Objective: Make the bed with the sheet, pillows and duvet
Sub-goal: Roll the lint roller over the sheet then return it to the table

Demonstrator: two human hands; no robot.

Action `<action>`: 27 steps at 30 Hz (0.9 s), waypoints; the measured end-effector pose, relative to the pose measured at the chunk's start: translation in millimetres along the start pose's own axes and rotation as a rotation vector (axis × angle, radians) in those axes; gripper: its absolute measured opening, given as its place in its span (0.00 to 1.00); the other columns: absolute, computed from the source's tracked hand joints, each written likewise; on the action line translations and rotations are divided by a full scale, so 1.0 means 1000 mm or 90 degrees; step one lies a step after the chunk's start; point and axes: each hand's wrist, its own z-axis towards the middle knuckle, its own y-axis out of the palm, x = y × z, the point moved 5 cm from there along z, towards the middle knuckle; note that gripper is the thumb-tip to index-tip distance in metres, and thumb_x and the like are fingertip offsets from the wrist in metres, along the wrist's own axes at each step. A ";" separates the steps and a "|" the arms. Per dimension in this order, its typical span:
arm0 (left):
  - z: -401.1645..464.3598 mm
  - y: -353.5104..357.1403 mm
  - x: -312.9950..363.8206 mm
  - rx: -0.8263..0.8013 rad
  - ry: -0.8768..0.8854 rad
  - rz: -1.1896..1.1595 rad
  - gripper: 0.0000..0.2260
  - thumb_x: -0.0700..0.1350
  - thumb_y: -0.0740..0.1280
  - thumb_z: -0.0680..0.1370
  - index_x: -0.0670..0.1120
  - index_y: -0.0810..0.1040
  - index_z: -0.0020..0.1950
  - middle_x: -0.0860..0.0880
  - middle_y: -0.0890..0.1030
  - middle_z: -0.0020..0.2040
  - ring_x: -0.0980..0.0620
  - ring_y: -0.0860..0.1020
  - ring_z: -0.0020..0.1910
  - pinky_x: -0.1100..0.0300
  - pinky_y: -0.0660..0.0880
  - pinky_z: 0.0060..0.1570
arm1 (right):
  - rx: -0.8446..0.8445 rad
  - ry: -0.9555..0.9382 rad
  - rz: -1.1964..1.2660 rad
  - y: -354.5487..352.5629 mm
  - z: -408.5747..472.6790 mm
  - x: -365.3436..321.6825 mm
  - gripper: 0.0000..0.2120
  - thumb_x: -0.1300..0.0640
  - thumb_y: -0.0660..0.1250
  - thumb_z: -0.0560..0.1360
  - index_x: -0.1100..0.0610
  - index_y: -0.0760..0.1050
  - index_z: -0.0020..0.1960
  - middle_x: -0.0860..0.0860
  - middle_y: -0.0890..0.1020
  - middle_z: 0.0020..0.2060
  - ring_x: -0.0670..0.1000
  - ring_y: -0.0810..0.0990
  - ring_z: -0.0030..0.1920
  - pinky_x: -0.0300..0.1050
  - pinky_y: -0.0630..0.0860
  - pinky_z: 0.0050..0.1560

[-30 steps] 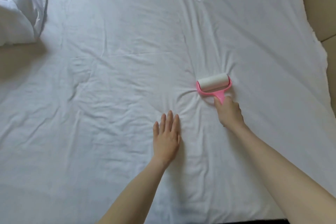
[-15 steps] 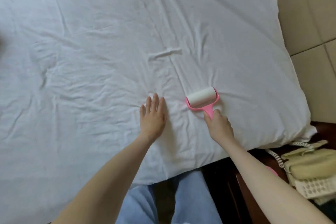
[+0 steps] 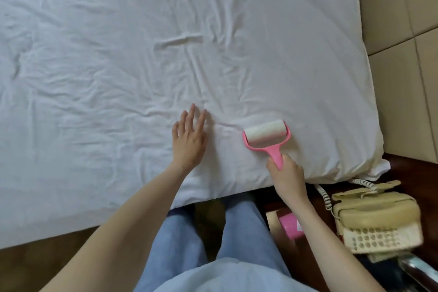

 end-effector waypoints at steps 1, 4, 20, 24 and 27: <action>0.001 0.003 0.014 -0.002 -0.007 -0.010 0.28 0.45 0.57 0.81 0.53 0.50 0.79 0.47 0.48 0.79 0.44 0.49 0.78 0.46 0.53 0.72 | -0.007 -0.002 -0.014 -0.007 0.002 0.010 0.11 0.54 0.61 0.77 0.59 0.67 0.39 0.54 0.72 0.31 0.58 0.70 0.35 0.50 0.66 0.36; 0.006 0.006 0.053 0.002 -0.033 -0.040 0.27 0.46 0.56 0.81 0.53 0.50 0.79 0.47 0.47 0.80 0.44 0.49 0.78 0.47 0.52 0.72 | -0.004 0.008 -0.012 -0.023 0.006 0.034 0.11 0.55 0.62 0.76 0.60 0.66 0.38 0.53 0.71 0.30 0.57 0.69 0.34 0.49 0.65 0.34; 0.059 -0.023 0.040 0.015 -0.089 -0.034 0.28 0.46 0.56 0.80 0.54 0.51 0.78 0.50 0.47 0.79 0.47 0.48 0.78 0.48 0.51 0.72 | -0.041 -0.009 0.049 -0.026 0.100 -0.042 0.11 0.54 0.61 0.75 0.58 0.66 0.37 0.54 0.72 0.33 0.60 0.73 0.38 0.51 0.71 0.38; 0.076 -0.035 0.033 0.022 -0.077 -0.040 0.28 0.46 0.55 0.80 0.54 0.49 0.79 0.51 0.46 0.80 0.48 0.47 0.78 0.48 0.51 0.72 | -0.047 -0.014 0.046 -0.033 0.133 -0.094 0.10 0.50 0.59 0.72 0.55 0.66 0.37 0.54 0.72 0.34 0.59 0.74 0.35 0.48 0.72 0.34; 0.095 -0.048 0.027 0.025 -0.056 -0.038 0.28 0.46 0.54 0.80 0.54 0.47 0.79 0.52 0.44 0.79 0.49 0.45 0.78 0.48 0.50 0.73 | -0.039 -0.014 0.042 -0.038 0.154 -0.133 0.09 0.51 0.60 0.73 0.56 0.67 0.39 0.54 0.72 0.34 0.58 0.74 0.33 0.43 0.69 0.31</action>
